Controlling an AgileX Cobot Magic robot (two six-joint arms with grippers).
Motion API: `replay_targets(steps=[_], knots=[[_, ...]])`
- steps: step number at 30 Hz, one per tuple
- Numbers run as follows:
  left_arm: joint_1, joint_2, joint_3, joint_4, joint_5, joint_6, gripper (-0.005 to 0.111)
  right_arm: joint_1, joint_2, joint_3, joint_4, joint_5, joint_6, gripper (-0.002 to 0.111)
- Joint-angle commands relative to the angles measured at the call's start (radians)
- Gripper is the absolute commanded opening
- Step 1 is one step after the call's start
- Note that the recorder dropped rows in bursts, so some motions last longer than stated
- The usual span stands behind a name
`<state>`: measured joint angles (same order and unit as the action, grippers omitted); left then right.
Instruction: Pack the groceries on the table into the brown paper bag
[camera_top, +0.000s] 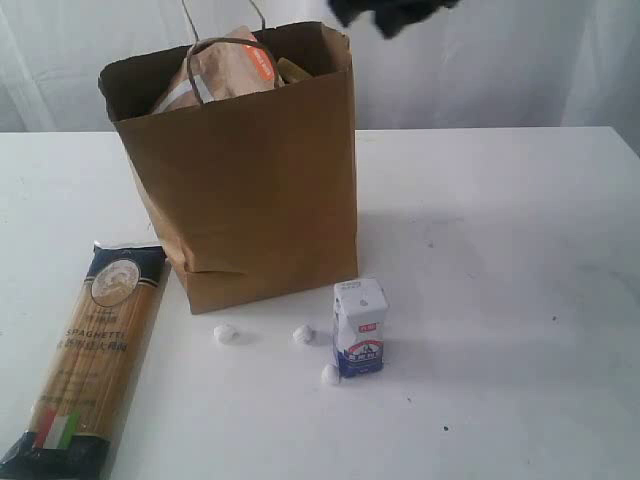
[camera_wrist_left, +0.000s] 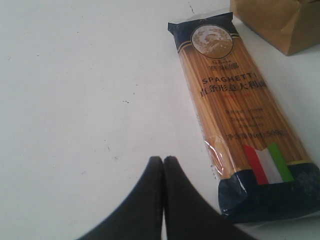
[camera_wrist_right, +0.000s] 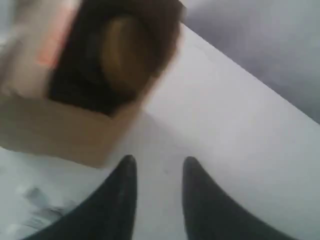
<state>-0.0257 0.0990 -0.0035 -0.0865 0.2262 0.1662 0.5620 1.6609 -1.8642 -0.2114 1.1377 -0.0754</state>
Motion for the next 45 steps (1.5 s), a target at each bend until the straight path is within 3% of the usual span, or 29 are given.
replay_targets(steps=[1, 6, 11, 16, 23, 31, 36, 41, 45], knots=[[0.003, -0.006, 0.004, -0.006, 0.0, -0.009, 0.0, -0.006, -0.055, -0.005, -0.357, 0.083, 0.081, 0.002], [0.003, -0.006, 0.004, -0.006, 0.0, -0.009, 0.0, -0.079, -0.089, 0.02, -0.418, 0.083, 0.083, 0.0], [0.003, -0.006, 0.004, -0.006, 0.0, -0.009, 0.0, -0.239, -0.091, 0.16, -0.405, 0.061, 0.147, 0.0], [0.003, -0.006, 0.004, -0.006, 0.0, -0.009, 0.0, -0.433, -0.091, 0.39, -0.279, -0.156, 0.214, 0.0], [0.003, -0.006, 0.004, -0.01, -0.032, -0.013, 0.0, -0.595, -0.093, 0.741, 0.051, -0.573, 0.214, 0.0], [0.003, -0.006, 0.004, -0.018, -0.066, -0.177, 0.0, -0.643, -0.139, 1.103, 0.337, -0.994, 0.214, 0.0], [0.003, -0.006, 0.004, -0.018, -0.086, -0.179, 0.0, -0.64, -0.278, 1.273, 0.353, -1.052, 0.214, 0.0], [0.003, -0.006, 0.004, -0.018, -0.226, -0.338, 0.0, -0.64, -0.535, 1.361, 0.344, -1.094, 0.199, 0.0], [0.003, -0.006, 0.004, -0.018, -0.286, -0.38, 0.0, -0.64, -0.73, 1.365, 0.342, -0.989, 0.102, 0.0]])
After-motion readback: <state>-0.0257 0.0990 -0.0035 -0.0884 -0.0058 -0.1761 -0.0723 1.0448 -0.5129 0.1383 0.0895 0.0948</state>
